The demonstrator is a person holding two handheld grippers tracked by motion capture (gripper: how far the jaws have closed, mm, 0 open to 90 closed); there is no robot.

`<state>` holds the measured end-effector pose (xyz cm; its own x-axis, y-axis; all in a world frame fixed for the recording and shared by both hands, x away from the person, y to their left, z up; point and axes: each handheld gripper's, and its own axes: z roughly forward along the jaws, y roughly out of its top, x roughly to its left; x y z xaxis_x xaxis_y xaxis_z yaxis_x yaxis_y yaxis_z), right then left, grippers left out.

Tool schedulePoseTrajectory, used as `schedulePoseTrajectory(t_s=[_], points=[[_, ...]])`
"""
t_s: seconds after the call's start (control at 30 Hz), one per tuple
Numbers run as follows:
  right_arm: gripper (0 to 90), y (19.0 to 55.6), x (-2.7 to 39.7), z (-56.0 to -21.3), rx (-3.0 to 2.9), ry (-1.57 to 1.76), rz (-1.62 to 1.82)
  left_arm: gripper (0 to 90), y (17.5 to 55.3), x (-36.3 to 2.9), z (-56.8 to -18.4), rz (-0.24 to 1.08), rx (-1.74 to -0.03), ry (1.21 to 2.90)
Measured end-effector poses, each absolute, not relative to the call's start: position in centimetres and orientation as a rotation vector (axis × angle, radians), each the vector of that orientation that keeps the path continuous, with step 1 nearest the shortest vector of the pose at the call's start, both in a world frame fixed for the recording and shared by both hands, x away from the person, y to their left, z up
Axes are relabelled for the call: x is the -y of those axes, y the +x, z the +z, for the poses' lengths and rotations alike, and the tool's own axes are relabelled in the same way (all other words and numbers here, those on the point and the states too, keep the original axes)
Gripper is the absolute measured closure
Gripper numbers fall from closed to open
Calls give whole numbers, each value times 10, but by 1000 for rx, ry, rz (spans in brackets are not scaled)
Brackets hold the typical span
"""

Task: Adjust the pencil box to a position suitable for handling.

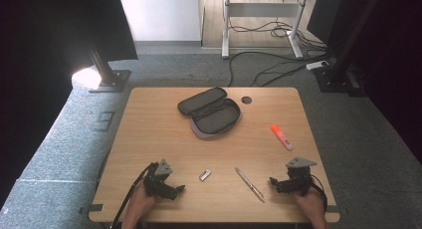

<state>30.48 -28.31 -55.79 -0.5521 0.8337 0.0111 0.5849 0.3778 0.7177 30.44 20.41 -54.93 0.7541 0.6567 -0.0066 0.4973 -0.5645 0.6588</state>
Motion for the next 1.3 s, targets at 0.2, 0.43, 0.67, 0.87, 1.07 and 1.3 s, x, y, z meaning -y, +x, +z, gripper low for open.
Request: schedulePoseTrajectory(t_s=[0.2, 0.43, 0.67, 0.87, 1.07, 1.3], points=[[0, 305, 283, -558, -2298, 1228, 979, 0, 304, -204, -549, 318, -870, 2286], [0, 305, 283, -558, -2299, 1227, 980, 0, 305, -204, -549, 320, -873, 2285], [0, 305, 283, -558, -2297, 1227, 981, 0, 307, -201, -549, 334, -912, 2273], [0, 305, 283, -558, -2297, 1228, 981, 0, 308, -200, -549, 342, -930, 2265], [0, 305, 283, -558, -2298, 1226, 981, 14, 310, -198, -548, 349, -942, 2263], [0, 306, 282, -558, -2301, 1223, 982, 20, 313, -195, -536, 330, -934, 2234]])
